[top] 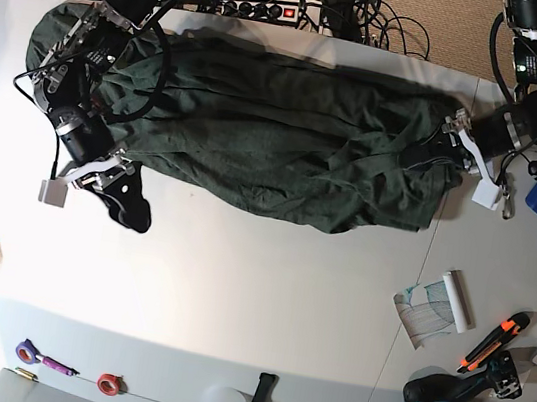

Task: Layout the t-shirt on the table in an organized manner, then fold the t-shirt properly
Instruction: 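Grasp the hem end of the shirt with the left gripper, then lift the hem end and fold it toward the collar with the left gripper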

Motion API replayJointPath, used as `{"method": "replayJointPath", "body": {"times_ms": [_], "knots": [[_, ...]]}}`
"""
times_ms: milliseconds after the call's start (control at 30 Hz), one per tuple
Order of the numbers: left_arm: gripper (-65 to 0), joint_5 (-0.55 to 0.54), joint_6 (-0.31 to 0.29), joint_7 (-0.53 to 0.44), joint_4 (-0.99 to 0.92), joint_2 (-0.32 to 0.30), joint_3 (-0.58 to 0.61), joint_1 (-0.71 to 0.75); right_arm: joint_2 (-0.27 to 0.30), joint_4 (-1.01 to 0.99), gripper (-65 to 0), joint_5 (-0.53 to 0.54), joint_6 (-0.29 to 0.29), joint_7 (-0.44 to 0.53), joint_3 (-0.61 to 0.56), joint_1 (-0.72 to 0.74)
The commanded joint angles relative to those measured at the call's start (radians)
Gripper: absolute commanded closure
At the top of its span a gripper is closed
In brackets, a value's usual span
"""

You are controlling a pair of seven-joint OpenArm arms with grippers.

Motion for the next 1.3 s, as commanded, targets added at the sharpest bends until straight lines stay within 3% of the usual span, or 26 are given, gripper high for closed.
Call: {"method": "replayJointPath", "body": {"times_ms": [0,100,367,533,733,833,967,1033,1133,1267], "knots": [[0.0,-0.056,-0.009,0.003,0.022,-0.011,-0.002,-0.018,0.012,0.017,-25.8,0.001,0.010,0.037,0.002,0.020],[0.0,-0.114,-0.009,0.049,0.031,-0.011,-0.002,-0.033,0.012,0.017,-25.8,-0.050,0.010,0.062,0.002,0.026],[0.0,-0.131,-0.009,0.093,0.039,-0.006,-0.001,-0.032,0.012,0.017,-25.8,-0.211,0.010,0.142,0.003,0.031],[0.0,-0.131,-0.009,0.125,0.082,0.035,0.006,-0.035,0.012,0.017,-25.8,-0.384,-0.104,0.213,0.036,0.039],[0.0,-0.131,-0.009,0.131,0.174,0.039,0.198,-0.069,0.012,0.017,-25.8,-0.401,-0.110,0.214,0.118,0.045],[0.0,-0.035,-0.009,0.072,0.178,0.039,0.325,-0.117,0.012,0.017,-25.8,-0.401,-0.110,0.210,0.160,0.045],[0.0,0.206,-0.009,-0.091,0.178,0.040,0.501,-0.187,0.012,0.017,-25.8,-0.401,-0.110,0.209,0.206,0.045],[0.0,0.329,0.019,-0.147,0.177,0.052,0.581,-0.224,0.013,0.017,-25.8,-0.401,-0.110,0.203,0.219,0.044],[0.0,0.449,0.075,-0.191,0.177,0.084,0.686,-0.267,0.012,0.017,-25.8,-0.401,-0.110,0.194,0.222,0.044],[0.0,0.530,0.103,-0.197,0.177,0.138,0.800,-0.299,0.012,0.017,-25.8,-0.401,-0.110,0.187,0.222,0.044]]}}
